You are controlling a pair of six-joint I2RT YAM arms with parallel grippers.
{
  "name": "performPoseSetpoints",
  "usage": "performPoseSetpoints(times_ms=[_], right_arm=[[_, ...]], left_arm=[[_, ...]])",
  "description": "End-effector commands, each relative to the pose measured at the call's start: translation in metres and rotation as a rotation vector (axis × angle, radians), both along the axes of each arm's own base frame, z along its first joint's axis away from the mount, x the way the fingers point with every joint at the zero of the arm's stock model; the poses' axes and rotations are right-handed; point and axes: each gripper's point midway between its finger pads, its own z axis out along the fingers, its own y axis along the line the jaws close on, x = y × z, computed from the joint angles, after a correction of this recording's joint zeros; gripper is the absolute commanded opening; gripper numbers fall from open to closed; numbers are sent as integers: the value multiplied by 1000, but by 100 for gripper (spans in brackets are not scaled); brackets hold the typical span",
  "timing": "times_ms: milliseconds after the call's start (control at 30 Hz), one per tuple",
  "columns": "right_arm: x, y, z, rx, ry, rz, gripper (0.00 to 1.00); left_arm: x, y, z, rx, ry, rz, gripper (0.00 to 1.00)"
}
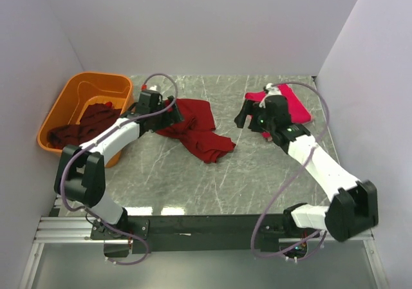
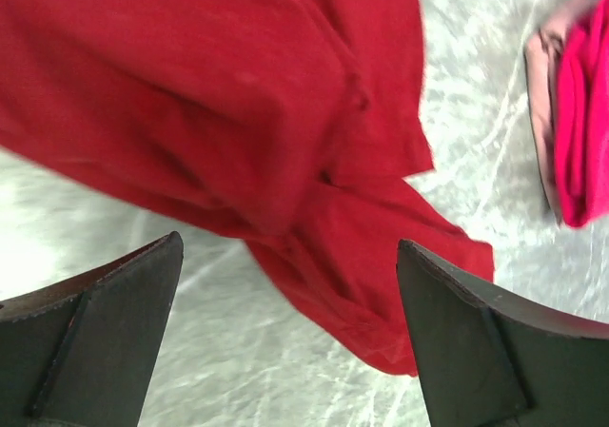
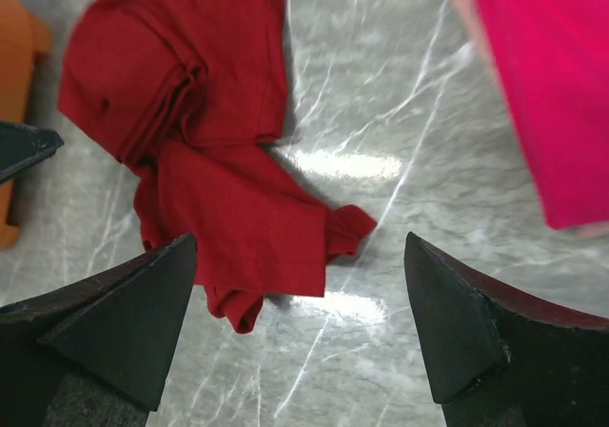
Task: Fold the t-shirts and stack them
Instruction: Flatten the tshirt out
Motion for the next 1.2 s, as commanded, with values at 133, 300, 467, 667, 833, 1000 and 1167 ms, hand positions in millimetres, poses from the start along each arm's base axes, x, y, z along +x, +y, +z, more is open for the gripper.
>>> performPoseSetpoints(times_ms=[133,300,467,667,833,1000,1167], right_arm=[[18,30,-10,11,49,49,94],[28,26,-17,-24,61,16,94],[39,27,-23,-51,64,10,94],[64,38,-31,-72,83,31,93],[91,61,-30,-47,67,86,92],[121,96,-44,-69,84,149,91],[154,117,-60,-130,141,141,91]], left_arm=[[33,-30,-13,68,6,-37,99],[43,-41,-30,136,34,-47,97],[45,-35,-43,246,65,-14,62],[36,-14,-31,287,42,72,1],[19,8,-4,288,-22,154,1],[-6,26,4,277,-44,196,1],[-31,49,9,287,-43,268,1]])
